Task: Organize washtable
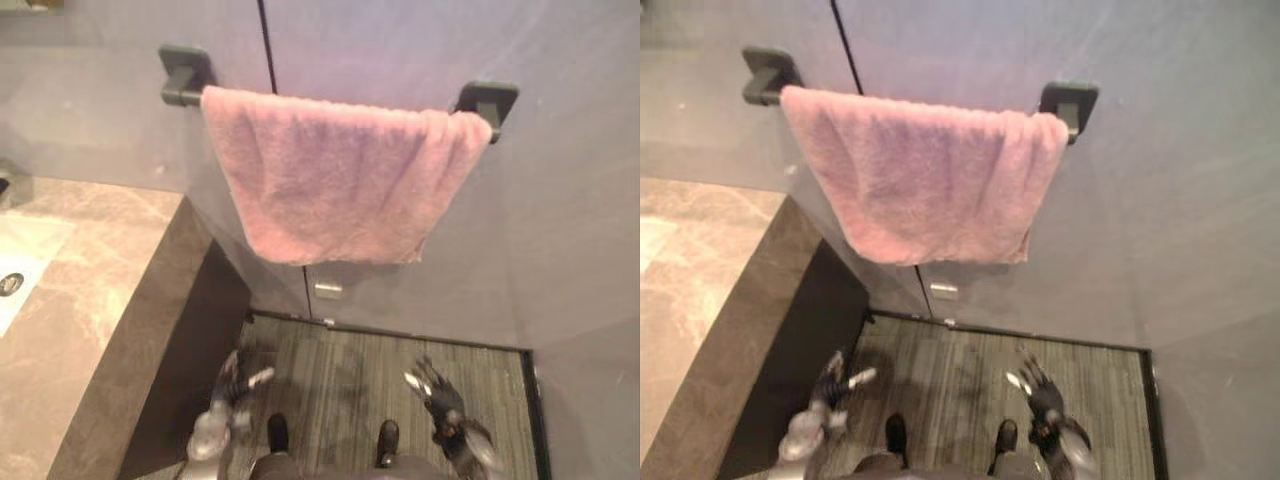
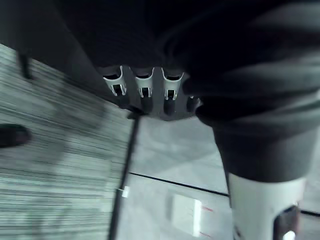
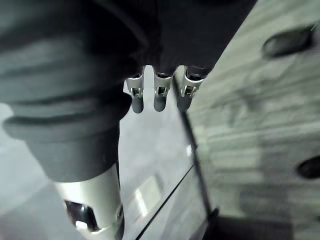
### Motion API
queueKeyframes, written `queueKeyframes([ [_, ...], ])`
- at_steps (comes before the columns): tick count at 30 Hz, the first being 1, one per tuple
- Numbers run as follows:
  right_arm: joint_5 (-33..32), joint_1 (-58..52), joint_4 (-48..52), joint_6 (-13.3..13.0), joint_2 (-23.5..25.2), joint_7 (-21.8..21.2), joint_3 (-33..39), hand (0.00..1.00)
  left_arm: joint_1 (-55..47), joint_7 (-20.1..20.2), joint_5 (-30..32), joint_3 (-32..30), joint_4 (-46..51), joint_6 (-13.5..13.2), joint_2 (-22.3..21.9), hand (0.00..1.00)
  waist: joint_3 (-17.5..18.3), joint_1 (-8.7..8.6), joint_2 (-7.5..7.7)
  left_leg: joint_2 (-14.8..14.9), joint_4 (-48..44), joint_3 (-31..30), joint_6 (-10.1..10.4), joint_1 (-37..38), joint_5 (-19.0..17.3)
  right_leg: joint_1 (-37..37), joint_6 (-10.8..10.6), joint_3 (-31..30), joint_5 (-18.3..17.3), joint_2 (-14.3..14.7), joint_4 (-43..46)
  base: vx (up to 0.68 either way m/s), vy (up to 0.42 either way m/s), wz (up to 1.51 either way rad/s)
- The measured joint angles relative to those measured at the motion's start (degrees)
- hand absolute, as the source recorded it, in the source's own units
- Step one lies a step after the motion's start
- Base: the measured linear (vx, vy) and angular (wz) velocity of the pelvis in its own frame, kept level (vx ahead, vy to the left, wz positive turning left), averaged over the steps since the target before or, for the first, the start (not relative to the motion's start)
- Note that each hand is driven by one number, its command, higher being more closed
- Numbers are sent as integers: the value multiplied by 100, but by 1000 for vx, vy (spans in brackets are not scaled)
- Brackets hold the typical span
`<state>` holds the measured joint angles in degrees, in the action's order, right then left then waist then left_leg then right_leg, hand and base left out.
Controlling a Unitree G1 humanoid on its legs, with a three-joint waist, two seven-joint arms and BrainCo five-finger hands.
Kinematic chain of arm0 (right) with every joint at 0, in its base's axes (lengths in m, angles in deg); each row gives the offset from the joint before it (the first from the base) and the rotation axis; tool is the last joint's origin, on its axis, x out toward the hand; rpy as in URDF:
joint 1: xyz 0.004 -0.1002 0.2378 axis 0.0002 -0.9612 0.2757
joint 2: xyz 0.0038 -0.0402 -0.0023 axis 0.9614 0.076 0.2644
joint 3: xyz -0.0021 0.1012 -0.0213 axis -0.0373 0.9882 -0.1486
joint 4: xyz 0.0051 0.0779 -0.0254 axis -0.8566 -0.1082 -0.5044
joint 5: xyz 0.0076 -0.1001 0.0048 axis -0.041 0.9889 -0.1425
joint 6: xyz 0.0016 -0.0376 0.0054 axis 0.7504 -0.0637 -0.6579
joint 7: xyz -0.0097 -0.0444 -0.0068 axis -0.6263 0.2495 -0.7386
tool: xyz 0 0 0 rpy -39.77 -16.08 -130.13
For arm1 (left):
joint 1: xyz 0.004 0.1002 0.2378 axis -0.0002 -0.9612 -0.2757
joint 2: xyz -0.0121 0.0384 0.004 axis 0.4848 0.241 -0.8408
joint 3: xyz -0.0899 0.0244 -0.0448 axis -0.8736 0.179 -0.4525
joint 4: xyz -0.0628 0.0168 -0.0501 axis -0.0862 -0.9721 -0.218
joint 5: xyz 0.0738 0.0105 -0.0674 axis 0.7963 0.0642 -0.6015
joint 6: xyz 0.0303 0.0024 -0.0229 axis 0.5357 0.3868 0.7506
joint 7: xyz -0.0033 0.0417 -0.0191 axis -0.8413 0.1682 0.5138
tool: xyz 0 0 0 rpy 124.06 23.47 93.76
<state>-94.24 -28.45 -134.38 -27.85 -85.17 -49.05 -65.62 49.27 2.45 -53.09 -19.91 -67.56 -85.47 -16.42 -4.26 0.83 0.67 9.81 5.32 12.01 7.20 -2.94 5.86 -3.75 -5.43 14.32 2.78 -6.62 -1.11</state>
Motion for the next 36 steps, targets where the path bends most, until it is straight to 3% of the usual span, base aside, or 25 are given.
queueKeyframes([
  [4, 840, -160, -1455, 164, 77, 502, 1150, 0, -235, -289, -68, -1145, -1223, 238, -219, 0, 252, -1, 0, -29, 44, -3, -2, 232, -69, 246, -4, 11, -61, -32, -14, -38, 19, 4],
  [7, 1196, -196, -1789, 364, 77, 849, 1764, 0, -360, -405, -338, -1680, -1541, 395, -349, 0, 301, -4, -63, -74, 50, -6, 0, 475, -104, 452, -23, -27, -75, -78, -27, -86, 38, 0],
  [13, 1206, 10, -1801, 375, 75, 877, 1729, 0, -348, -334, -604, -1696, -1583, 436, -396, 0, 435, -4, -138, -85, 53, -65, -1, 463, -104, 477, -34, -133, -83, -52, -62, -71, 11, -2],
  [19, 1379, 534, -1900, 373, -58, 1014, 973, 0, -229, -401, -1000, -1336, -1517, 312, -405, 0, 420, 16, -173, -77, 49, -345, 11, 206, -61, 480, -31, 61, -82, 1, -99, -25, -10, 26],
  [20, 1492, 683, -1894, 374, -95, 1087, 669, 0, -145, -450, -1135, -1275, -1387, 280, -447, 0, 469, 30, -127, -47, 16, -535, -2, -92, 106, 331, 0, 314, -65, 20, -30, -50, -70, 112],
  [21, 1596, 865, -1874, 375, -122, 1101, 381, 0, -26, -515, -1234, -1169, -1172, 258, -536, 0, 452, 39, -279, 43, -83, -651, -53, -488, 111, 148, 131, 674, -99, 71, 130, -45, -99, 134],
  [22, 1646, 930, -1817, 375, -92, 1111, 287, 0, 3, -528, -1288, -1056, -1044, 230, -537, 0, 445, 37, -280, 163, -55, -590, -173, -626, 26, 120, 256, 871, -60, 135, 137, -8, -125, 168],
  [23, 1774, 1040, -1677, 353, 127, 1123, 196, 0, 191, -556, -1322, -919, -936, 178, -409, 0, 430, 30, 29, 279, -468, 162, -692, -895, -260, 105, 422, 1263, 0, 89, -22, 15, -98, 136],
  [24, 1811, 1183, -1639, 334, 187, 1125, 196, 0, 320, -591, -1334, -840, -904, 179, -357, 0, 303, 84, 37, 552, -1256, 610, -848, -1216, -292, 83, 430, 1463, -26, 58, 89, 27, -83, 130],
  [25, 1817, 1446, -1425, 333, 89, 1149, 200, 0, 424, -627, -1334, -628, -820, 189, -502, 0, 64, 311, -334, 1224, -2877, 1261, -1058, -1750, -181, -15, 570, 1819, -337, 213, 785, -8, -98, 133],
  [26, 1815, 1489, -1233, 324, 2, 1225, 195, 0, 350, -610, -1306, -237, -571, 191, -616, 0, 21, 297, -462, 1082, -2441, 1147, -885, -1699, 71, -59, 670, 1843, -763, 265, 941, -35, -119, 156],
  [27, 1811, 1442, -1233, 318, -18, 1244, 209, 0, 308, -601, -1269, -214, -467, 170, -637, 0, 93, 199, -338, 733, -1723, 896, -721, -1389, 205, -6, 831, 1800, -671, 269, 686, -25, -116, 215],
  [28, 1804, 1506, -1256, 277, 7, 1273, 274, 0, 324, -610, -1236, -172, -398, 191, -624, 0, 87, 180, -369, 925, -3245, 1190, -874, -1470, -931, 131, 667, 2273, -628, 166, 782, 2, -75, 167],
  [29, 1803, 1576, -1263, 262, 32, 1320, 288, 0, 206, -618, -1164, -184, -458, 194, -609, 0, 77, 185, -308, 1002, -4170, 1250, -561, -1132, -1329, 217, 692, 2347, -643, 91, 829, 32, -42, 125],
  [30, 1804, 1579, -1267, 245, 35, 1320, 309, 0, 138, -616, -1150, -179, -487, 202, -605, 0, 83, 180, -317, 1003, -4326, 1227, -373, -920, -1446, 277, 702, 2391, -637, 73, 836, -1, -15, 54],
  [31, 1807, 1568, -1255, 226, 56, 1313, 355, 0, 76, -613, -1099, -123, -611, 212, -607, 0, 81, 146, -368, 959, -4423, 1095, -23, -529, -1652, 308, 713, 2481, -629, 60, 886, -46, 47, 47],
  [33, 1808, 1558, -1329, 252, 51, 1311, 428, 0, 61, -611, -966, -61, -778, 217, -605, 0, 139, 105, -455, 795, -3591, 840, 351, 37, -1896, 128, 744, 2673, -610, 58, 1025, -89, 110, 51],
  [34, 1821, 1569, -1422, 275, 59, 1311, 488, 0, 154, -592, -869, 31, -857, 226, -608, 0, 117, 84, -518, 668, -2786, 949, 339, 308, -2115, -57, 771, 2787, -588, 33, 1171, -138, 189, 44],
  [35, 1846, 1595, -1481, 357, 88, 1309, 625, 0, 222, -531, -756, 89, -893, 232, -602, 0, 20, 63, -477, 507, -2216, 1105, 142, 513, -2220, -183, 783, 2835, -582, -87, 1401, -151, 199, 34],
  [36, 1868, 1591, -1498, 381, 161, 1309, 652, 0, 237, -482, -693, 103, -875, 230, -519, 0, -51, 75, -360, 425, -2111, 1131, 82, 592, -2156, -211, 783, 2814, -582, -240, 1532, -204, 173, 17],
])
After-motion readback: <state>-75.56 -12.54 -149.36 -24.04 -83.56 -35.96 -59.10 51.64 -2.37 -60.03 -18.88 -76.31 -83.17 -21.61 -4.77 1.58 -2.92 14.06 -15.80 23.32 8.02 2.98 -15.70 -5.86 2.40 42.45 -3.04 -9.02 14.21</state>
